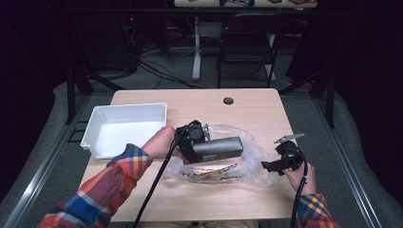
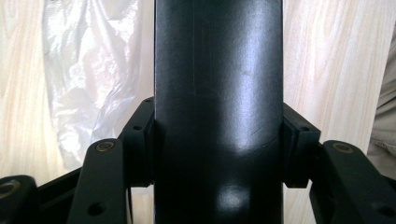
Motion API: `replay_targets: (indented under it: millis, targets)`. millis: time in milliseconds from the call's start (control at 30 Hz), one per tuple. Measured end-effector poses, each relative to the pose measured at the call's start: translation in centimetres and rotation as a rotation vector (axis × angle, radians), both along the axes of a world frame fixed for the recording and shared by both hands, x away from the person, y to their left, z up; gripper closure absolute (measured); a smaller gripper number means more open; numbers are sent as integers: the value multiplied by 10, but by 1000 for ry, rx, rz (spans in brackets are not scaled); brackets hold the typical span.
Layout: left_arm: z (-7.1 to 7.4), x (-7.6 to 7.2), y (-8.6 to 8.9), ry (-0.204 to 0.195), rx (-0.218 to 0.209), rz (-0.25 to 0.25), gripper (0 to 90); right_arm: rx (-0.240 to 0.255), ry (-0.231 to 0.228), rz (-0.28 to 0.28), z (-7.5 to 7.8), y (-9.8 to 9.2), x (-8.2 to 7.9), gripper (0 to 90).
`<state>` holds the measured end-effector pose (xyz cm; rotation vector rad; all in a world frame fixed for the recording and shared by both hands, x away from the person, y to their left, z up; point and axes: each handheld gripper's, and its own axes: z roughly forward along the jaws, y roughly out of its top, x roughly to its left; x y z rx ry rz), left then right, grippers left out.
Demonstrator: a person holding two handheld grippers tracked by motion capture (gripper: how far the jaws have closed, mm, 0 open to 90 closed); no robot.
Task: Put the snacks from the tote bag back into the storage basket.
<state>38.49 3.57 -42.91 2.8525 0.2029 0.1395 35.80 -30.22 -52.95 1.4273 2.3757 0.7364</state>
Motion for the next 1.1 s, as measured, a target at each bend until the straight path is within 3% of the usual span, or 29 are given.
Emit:
replay_targets:
  millis: [433,1100]
  targets:
    - [18,8,29,-9,-8,48,432,-1,1,0,-1,0,0,58]
    - [41,17,97,-62,-38,148,432,-4,8,-14,-3,-3,-4,59]
